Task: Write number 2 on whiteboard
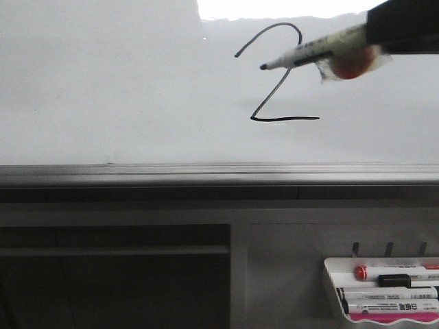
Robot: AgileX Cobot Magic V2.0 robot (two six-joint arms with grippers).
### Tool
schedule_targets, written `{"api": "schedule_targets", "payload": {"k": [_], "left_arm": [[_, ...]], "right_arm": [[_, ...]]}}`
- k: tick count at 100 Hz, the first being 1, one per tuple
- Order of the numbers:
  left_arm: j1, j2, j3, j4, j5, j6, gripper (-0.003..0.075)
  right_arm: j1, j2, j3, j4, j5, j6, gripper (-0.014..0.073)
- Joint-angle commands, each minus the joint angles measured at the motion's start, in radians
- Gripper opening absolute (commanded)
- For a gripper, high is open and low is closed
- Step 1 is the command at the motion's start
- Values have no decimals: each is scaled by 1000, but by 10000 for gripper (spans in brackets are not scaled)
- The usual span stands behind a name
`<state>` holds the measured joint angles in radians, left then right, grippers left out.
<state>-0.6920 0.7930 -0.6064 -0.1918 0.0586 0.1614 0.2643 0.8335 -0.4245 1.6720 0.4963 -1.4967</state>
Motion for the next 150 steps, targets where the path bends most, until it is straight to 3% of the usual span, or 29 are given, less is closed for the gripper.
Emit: {"api": "schedule_targets", "payload": {"k": [1, 10, 27, 34, 62, 103, 115, 137, 144, 150], "left_arm": [[-41, -8, -27, -11, -82, -9, 67], [-97, -8, -27, 8, -83, -7, 114], [-203, 18, -27, 19, -115, -7, 335], [-243, 51, -27, 21, -132, -2, 384], [-344, 240, -69, 122, -138, 0, 386], [-346, 360, -105, 141, -143, 0, 386], [-346, 361, -105, 141, -152, 0, 321], [-346, 361, -105, 141, -157, 0, -18], [-346, 360, -105, 141, -157, 0, -20], [-346, 358, -105, 141, -157, 0, -20]], "right_arm": [[-4, 8, -58, -16, 109, 41, -67], [-4, 38, -107, -106, 161, 116, -67], [-4, 109, -226, -302, 280, 251, -67], [-4, 138, -275, -358, 339, 287, -67], [-4, 185, -392, -514, 479, 355, -67], [-4, 185, -402, -515, 516, 357, -67], [-4, 185, -402, -515, 516, 357, -67], [-4, 185, -402, -515, 515, 357, -65], [-4, 185, -402, -515, 520, 357, -38], [-4, 185, -402, -515, 528, 357, 36]]}}
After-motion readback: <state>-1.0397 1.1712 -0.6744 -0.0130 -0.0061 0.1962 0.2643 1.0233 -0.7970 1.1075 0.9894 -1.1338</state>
